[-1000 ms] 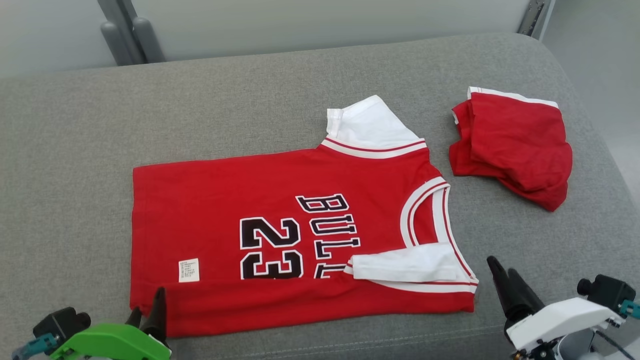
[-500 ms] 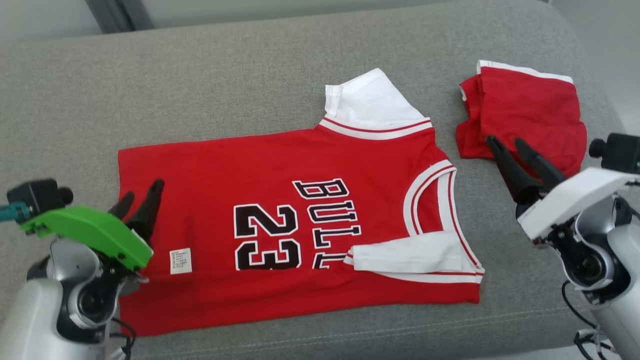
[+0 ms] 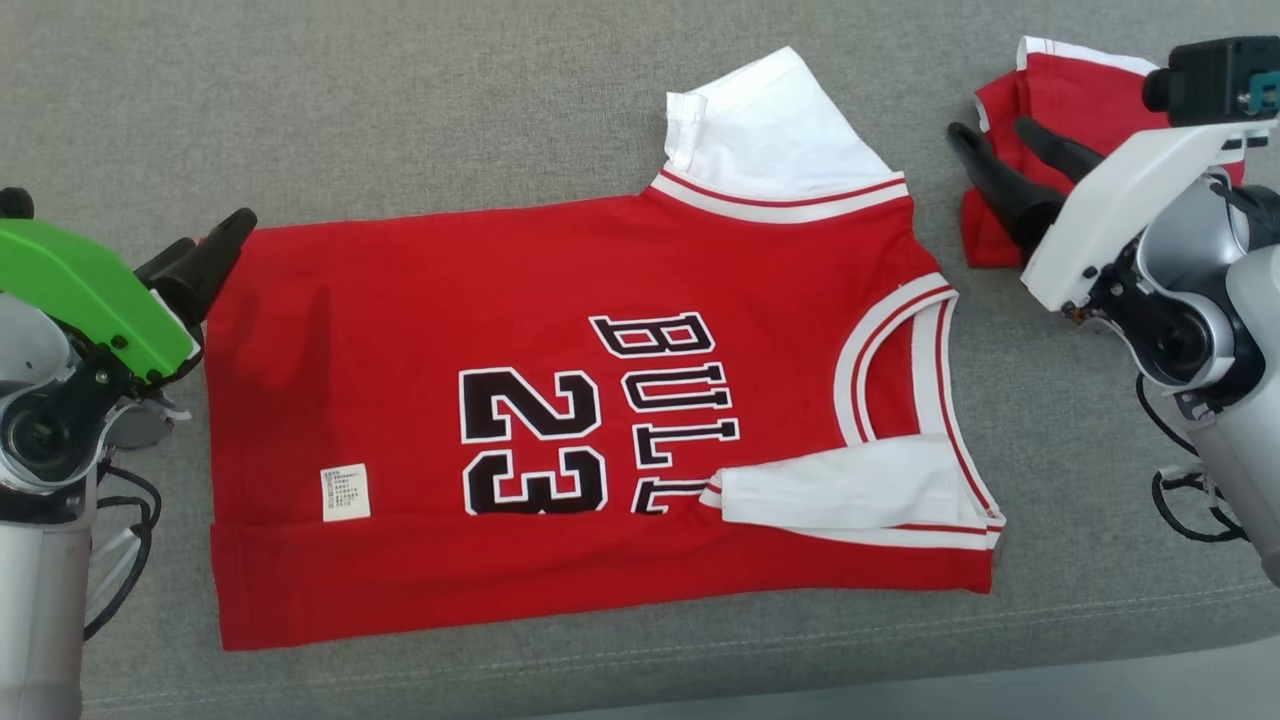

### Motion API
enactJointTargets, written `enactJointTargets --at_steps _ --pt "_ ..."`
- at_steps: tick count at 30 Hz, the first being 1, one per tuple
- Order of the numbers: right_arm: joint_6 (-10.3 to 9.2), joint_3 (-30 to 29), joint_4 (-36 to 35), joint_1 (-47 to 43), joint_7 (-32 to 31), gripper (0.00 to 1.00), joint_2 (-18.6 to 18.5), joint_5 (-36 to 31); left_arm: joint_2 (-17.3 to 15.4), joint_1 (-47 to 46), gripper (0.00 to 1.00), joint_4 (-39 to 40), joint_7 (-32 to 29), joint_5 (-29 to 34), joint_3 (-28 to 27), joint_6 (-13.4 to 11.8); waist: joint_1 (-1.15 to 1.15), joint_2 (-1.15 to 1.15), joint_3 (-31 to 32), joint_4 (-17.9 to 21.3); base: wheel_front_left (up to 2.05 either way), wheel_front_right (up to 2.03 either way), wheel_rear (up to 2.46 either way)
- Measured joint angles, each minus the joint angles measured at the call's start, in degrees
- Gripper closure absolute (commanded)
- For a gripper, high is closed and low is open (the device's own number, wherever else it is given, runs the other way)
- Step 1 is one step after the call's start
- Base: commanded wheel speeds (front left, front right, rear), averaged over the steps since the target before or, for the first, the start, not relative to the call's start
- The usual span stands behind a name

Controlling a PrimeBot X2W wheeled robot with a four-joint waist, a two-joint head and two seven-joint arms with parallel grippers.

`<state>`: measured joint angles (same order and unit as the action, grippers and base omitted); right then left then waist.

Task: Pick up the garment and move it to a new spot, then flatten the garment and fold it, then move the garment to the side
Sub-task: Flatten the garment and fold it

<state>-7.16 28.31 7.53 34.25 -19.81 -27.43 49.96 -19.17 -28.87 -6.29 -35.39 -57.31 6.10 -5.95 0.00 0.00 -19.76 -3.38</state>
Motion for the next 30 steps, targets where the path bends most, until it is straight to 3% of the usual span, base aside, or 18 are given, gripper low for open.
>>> enactJointTargets --at_steps 12,23,30 --pt "0.00 3.47 5.43 10.39 -6.01 0.00 3.14 -2.63 -1.91 -5.27 0.00 -5.59 -4.64 -1.52 1.20 2.44 0.00 0.00 -5.18 0.30 0.00 0.00 0.00" --pt "0.11 4.25 8.46 16.96 -7.22 0.00 5.92 -3.36 -3.41 -8.97 0.00 -9.22 -6.53 -1.92 0.85 3.71 0.00 0.00 -9.28 0.49 0.00 0.00 0.00" --pt "1.49 4.75 11.05 18.72 -6.95 0.00 7.43 -3.65 -5.55 -9.97 0.00 -12.13 -7.42 -1.36 1.10 4.64 0.00 0.00 -11.02 1.16 0.00 0.00 0.00"
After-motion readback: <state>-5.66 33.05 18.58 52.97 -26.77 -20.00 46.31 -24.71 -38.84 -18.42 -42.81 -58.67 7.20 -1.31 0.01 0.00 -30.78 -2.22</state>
